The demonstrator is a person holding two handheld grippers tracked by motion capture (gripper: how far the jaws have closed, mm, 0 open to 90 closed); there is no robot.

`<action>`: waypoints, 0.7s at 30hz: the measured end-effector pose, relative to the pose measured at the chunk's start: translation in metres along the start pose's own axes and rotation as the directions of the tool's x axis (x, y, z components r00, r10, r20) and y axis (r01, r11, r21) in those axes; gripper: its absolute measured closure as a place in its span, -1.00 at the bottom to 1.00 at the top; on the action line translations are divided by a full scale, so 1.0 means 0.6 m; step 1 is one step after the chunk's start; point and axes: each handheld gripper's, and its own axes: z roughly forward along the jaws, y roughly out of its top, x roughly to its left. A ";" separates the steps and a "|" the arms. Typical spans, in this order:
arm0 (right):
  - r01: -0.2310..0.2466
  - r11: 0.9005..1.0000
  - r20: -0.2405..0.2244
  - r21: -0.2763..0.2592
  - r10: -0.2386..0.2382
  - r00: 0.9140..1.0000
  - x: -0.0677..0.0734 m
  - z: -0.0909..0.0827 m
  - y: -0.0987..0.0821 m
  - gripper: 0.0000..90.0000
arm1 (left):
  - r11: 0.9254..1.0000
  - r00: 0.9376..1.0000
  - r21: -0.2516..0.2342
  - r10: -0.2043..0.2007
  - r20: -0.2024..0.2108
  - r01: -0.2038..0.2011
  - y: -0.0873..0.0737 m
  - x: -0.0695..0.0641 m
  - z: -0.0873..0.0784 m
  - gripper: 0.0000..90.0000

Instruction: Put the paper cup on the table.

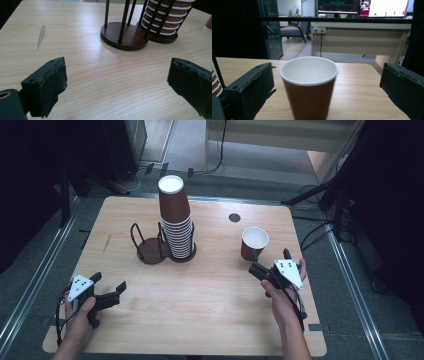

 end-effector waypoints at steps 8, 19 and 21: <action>-0.030 1.000 0.025 -0.004 0.030 0.999 -0.049 -0.059 -0.016 -1.00 | 1.000 1.000 -0.024 -0.018 -0.004 0.018 -0.002 0.002 -0.003 -0.93; -0.049 0.999 0.048 0.023 0.048 0.998 -0.106 -0.131 -0.049 -1.00 | 0.998 1.000 -0.066 -0.012 -0.025 0.010 -0.005 -0.001 -0.010 -0.93; -0.048 0.998 0.052 0.027 0.047 0.998 -0.111 -0.143 -0.051 -1.00 | 0.997 0.999 -0.073 -0.020 -0.025 0.018 -0.005 0.000 -0.010 -0.93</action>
